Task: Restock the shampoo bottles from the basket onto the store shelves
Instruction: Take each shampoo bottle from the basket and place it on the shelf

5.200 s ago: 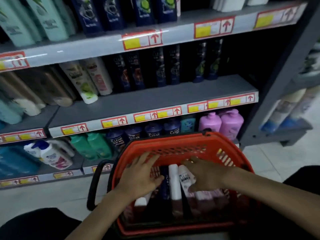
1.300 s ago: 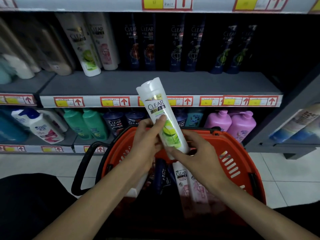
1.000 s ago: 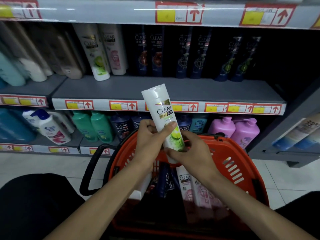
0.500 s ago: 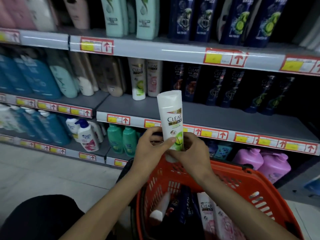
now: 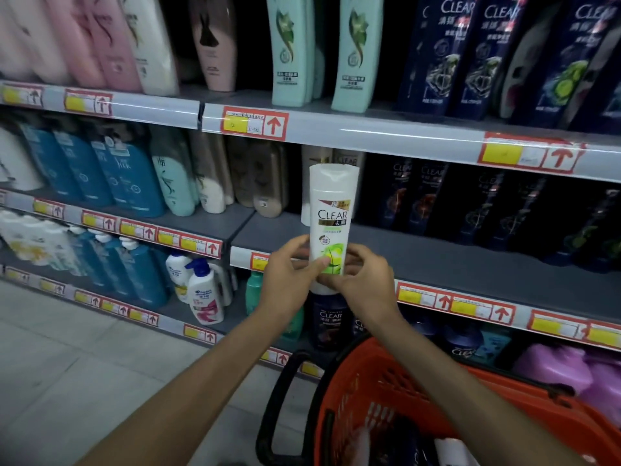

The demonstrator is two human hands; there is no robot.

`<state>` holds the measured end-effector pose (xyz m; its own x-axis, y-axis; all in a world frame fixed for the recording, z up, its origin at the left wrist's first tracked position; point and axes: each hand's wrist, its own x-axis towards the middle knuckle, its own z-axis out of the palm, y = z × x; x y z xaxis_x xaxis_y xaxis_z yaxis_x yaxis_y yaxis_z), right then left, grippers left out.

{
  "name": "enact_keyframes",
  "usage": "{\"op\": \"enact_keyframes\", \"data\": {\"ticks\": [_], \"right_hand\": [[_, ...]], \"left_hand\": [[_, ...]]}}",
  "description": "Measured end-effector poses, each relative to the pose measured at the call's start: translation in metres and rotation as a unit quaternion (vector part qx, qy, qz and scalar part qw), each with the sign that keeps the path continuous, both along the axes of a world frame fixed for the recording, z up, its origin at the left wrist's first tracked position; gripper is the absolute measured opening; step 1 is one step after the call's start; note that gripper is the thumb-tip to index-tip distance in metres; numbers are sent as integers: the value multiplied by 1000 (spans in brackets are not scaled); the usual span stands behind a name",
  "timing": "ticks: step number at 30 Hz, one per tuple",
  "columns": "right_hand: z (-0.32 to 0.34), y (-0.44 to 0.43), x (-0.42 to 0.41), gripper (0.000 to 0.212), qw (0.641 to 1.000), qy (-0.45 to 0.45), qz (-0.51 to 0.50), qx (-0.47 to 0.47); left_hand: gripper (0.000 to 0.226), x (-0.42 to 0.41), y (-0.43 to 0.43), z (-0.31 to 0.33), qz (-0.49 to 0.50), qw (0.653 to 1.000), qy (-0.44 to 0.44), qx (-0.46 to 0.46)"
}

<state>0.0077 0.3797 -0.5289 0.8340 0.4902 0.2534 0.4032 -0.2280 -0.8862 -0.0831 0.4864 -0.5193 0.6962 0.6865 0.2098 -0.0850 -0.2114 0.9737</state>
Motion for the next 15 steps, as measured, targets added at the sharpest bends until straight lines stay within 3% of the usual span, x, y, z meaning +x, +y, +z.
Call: {"op": "enact_keyframes", "data": {"ticks": [7, 15], "right_hand": [[4, 54, 31, 51, 998, -11, -55, 19], [0, 108, 67, 45, 992, -32, -119, 7]], "left_hand": [[37, 38, 50, 3, 19, 999, -22, -13], [36, 82, 87, -6, 74, 995, -6, 69]]}}
